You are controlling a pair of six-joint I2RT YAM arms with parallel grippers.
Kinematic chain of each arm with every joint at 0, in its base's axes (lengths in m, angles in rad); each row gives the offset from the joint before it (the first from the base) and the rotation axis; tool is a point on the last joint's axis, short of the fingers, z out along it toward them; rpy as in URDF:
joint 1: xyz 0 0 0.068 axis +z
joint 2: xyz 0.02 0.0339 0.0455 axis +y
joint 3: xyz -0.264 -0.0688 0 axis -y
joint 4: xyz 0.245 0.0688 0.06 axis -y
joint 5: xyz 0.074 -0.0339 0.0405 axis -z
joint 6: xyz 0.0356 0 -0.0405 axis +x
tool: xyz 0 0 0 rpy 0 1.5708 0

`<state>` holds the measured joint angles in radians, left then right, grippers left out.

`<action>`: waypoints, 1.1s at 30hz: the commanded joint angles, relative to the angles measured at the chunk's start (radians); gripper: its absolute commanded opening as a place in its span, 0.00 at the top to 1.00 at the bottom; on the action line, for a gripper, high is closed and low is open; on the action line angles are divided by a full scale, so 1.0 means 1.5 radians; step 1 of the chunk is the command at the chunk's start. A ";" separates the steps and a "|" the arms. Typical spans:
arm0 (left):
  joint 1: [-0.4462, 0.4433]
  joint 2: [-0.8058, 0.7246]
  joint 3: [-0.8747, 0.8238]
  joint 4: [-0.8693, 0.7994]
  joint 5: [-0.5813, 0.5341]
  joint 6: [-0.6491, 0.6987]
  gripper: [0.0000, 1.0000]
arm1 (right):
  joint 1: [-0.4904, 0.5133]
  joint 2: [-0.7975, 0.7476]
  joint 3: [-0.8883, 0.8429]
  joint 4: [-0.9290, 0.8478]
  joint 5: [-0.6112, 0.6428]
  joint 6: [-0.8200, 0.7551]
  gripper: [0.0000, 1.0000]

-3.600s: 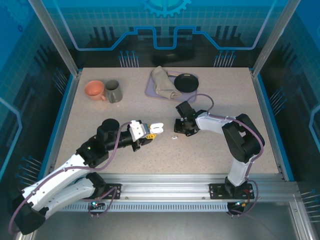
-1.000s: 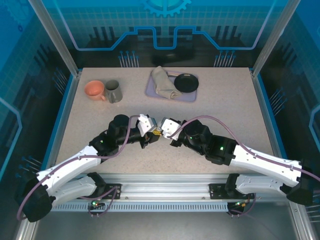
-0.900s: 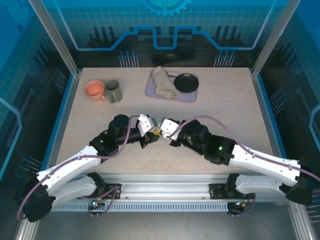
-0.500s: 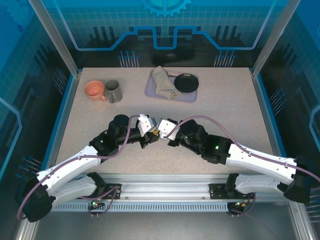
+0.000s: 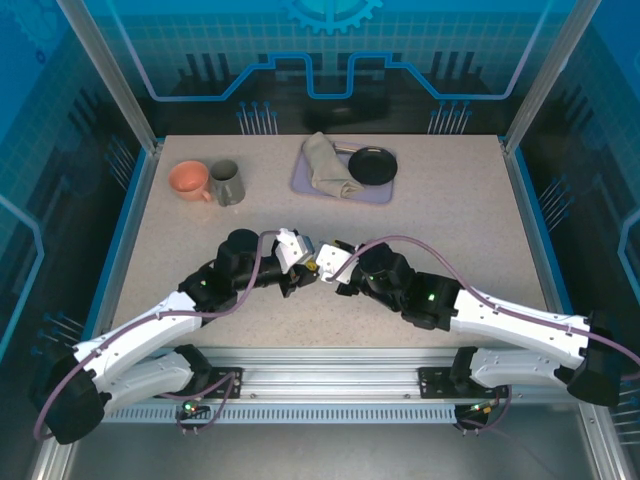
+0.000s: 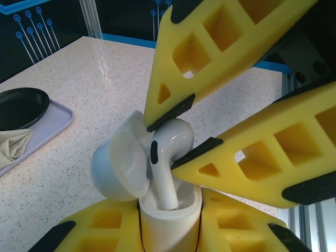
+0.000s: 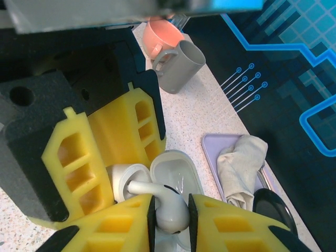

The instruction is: Insert the wireless bluetooth earbuds into the charging case

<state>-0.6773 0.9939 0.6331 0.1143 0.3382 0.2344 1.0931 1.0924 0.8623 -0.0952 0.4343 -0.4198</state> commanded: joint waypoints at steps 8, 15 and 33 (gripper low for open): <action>-0.004 -0.011 0.032 0.026 0.029 0.001 1.00 | 0.008 0.021 0.002 0.011 -0.022 -0.022 0.75; -0.004 -0.014 0.029 0.027 0.028 0.002 1.00 | 0.006 0.037 0.007 -0.004 -0.055 -0.016 0.73; -0.004 -0.013 0.001 0.118 0.040 -0.028 1.00 | -0.062 0.016 0.053 -0.068 -0.224 0.007 0.74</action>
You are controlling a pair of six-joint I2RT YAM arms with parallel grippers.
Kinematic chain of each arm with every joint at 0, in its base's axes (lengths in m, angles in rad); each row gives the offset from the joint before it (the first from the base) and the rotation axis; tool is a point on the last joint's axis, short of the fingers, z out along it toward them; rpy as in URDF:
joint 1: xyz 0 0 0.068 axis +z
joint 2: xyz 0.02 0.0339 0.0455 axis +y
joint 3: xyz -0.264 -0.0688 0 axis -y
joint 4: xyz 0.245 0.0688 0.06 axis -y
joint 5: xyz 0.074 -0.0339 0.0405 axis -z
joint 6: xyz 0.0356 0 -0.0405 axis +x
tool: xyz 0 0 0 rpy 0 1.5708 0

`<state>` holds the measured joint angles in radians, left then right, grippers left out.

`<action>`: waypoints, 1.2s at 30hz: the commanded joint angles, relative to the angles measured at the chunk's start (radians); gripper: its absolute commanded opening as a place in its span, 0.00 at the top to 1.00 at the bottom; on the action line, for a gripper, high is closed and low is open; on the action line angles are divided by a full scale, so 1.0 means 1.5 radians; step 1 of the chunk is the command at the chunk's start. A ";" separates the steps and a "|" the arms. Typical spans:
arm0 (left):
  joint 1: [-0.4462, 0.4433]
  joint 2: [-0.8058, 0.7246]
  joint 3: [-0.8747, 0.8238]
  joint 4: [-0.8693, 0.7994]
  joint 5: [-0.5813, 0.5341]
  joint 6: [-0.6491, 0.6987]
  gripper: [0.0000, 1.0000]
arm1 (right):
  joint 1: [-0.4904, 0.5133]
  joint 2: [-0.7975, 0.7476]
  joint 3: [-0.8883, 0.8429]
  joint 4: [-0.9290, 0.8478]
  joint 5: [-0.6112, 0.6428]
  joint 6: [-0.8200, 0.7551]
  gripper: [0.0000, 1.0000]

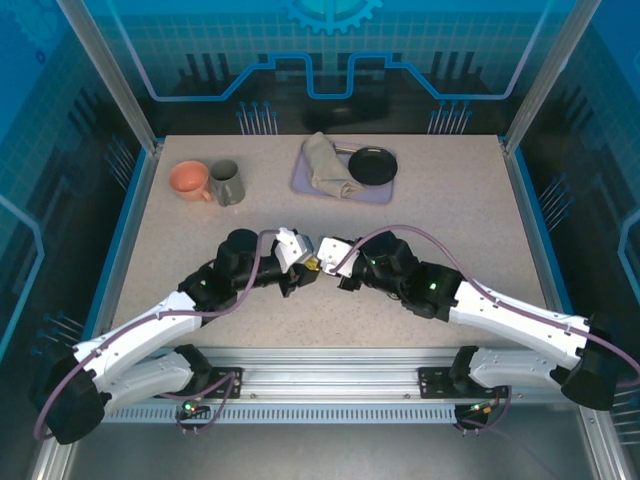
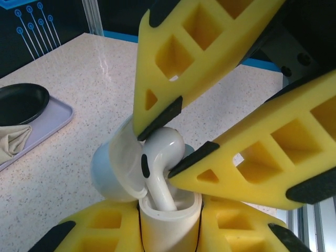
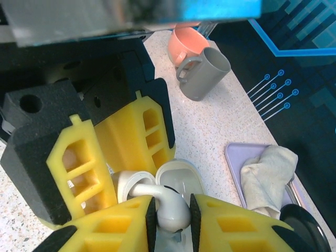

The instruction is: Insert the wireless bluetooth earbuds into the charging case

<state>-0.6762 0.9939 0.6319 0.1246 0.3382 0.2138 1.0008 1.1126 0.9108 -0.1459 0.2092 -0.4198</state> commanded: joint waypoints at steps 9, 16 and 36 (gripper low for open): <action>-0.005 -0.018 0.005 0.140 0.048 -0.010 1.00 | -0.024 0.006 0.052 -0.068 -0.110 0.002 0.73; -0.005 -0.018 0.005 0.146 0.048 -0.011 1.00 | -0.047 0.000 0.056 -0.075 -0.151 0.015 0.72; -0.005 -0.012 0.003 0.148 0.030 -0.002 1.00 | -0.131 -0.106 0.053 -0.060 -0.235 0.111 0.37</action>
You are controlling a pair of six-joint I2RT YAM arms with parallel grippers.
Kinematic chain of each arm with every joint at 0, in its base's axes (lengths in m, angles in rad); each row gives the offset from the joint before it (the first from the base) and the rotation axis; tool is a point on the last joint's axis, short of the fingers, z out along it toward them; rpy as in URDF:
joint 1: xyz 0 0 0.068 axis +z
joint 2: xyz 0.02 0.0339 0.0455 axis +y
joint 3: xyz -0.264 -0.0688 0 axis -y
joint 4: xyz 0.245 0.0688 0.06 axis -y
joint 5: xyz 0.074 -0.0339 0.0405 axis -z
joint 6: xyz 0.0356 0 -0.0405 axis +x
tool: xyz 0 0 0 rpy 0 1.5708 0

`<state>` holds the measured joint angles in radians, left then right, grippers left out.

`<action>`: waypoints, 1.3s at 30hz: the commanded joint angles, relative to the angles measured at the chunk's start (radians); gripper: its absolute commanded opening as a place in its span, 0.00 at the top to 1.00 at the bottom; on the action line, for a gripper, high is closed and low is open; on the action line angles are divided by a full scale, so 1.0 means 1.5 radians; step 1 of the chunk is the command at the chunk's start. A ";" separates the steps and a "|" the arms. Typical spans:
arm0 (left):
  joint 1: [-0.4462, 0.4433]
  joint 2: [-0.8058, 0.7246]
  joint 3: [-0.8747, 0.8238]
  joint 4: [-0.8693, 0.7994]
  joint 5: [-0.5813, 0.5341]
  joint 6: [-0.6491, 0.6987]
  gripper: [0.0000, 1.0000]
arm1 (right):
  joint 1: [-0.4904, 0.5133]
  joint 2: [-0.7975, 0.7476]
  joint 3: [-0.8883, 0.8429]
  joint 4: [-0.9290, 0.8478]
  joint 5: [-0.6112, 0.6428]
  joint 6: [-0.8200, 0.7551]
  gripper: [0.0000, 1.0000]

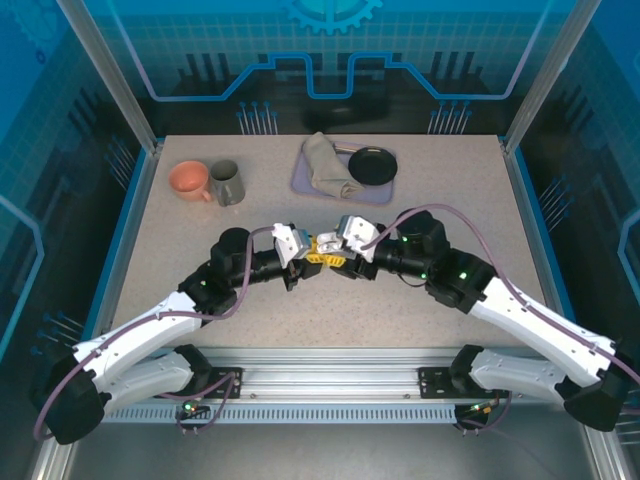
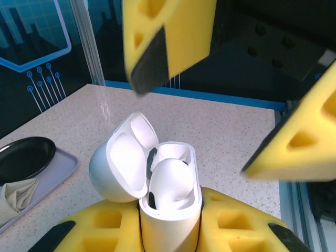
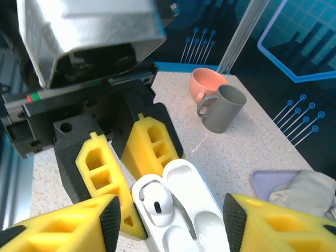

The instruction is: Insert the wireless bluetooth earbuds into the charging case

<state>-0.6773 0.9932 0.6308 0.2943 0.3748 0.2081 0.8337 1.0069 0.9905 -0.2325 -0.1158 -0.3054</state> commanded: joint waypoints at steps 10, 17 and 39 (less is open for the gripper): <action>-0.004 -0.048 -0.002 0.010 -0.021 0.021 1.00 | -0.139 -0.073 -0.013 -0.110 0.093 0.303 0.16; -0.005 -0.109 -0.009 -0.047 -0.043 0.042 1.00 | -0.175 -0.057 -0.129 -0.120 0.115 0.504 0.28; -0.004 -0.147 -0.007 -0.099 -0.050 0.052 1.00 | -0.113 0.368 -0.102 -0.006 0.086 0.774 0.40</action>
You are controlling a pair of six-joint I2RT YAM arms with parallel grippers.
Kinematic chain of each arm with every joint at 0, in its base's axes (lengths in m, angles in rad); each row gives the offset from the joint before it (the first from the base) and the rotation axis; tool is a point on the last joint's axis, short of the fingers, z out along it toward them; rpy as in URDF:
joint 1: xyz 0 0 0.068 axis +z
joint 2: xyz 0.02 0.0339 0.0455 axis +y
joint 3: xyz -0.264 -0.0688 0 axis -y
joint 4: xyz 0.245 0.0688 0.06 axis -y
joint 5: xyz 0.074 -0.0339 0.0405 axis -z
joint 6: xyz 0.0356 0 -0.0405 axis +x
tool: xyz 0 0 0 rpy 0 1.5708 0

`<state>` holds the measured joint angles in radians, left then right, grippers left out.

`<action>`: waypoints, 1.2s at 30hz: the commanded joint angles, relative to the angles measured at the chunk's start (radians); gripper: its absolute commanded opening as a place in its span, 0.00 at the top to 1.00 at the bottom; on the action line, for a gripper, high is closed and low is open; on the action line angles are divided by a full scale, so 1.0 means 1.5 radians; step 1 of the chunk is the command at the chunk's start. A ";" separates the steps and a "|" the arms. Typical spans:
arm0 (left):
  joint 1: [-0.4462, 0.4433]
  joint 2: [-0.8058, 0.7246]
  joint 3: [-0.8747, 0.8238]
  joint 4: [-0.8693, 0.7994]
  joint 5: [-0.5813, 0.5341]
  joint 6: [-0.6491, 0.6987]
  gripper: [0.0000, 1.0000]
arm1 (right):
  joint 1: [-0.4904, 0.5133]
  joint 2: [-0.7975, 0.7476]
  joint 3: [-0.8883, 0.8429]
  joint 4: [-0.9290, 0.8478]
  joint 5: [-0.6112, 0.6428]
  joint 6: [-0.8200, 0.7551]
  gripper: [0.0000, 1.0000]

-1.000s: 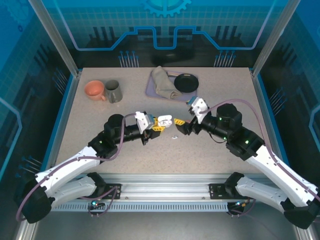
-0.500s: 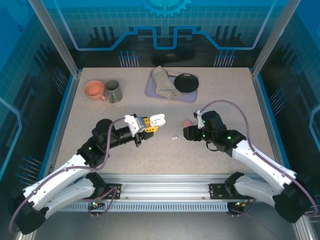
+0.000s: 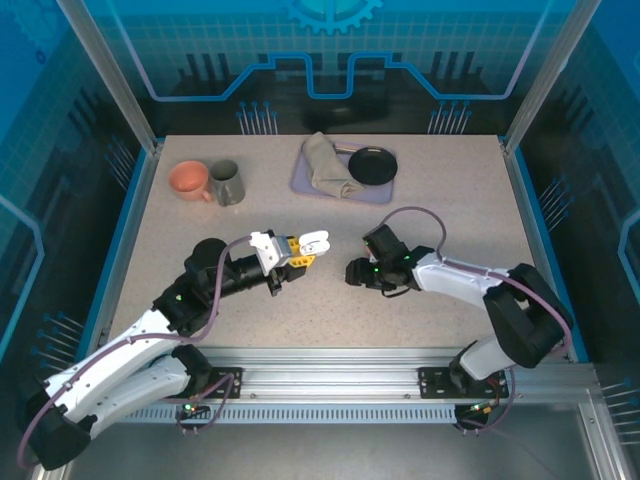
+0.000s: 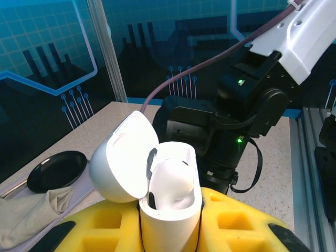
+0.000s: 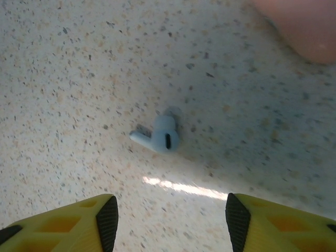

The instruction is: Insert the wireless bluetooth earbuds into the charging case

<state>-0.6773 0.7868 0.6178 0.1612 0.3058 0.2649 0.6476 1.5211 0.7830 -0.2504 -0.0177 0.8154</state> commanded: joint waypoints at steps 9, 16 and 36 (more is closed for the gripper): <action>-0.004 -0.016 -0.001 -0.018 -0.006 0.019 1.00 | 0.021 0.102 0.112 -0.021 0.024 0.031 0.40; -0.005 -0.025 -0.001 -0.029 -0.011 0.025 1.00 | 0.035 0.126 0.129 -0.052 0.051 0.050 0.39; -0.005 -0.033 -0.001 -0.034 -0.015 0.028 1.00 | 0.054 0.181 0.180 -0.071 0.055 0.041 0.38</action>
<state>-0.6773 0.7574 0.6178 0.1089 0.2993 0.2905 0.7147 1.7649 1.0153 -0.3515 0.0711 0.8909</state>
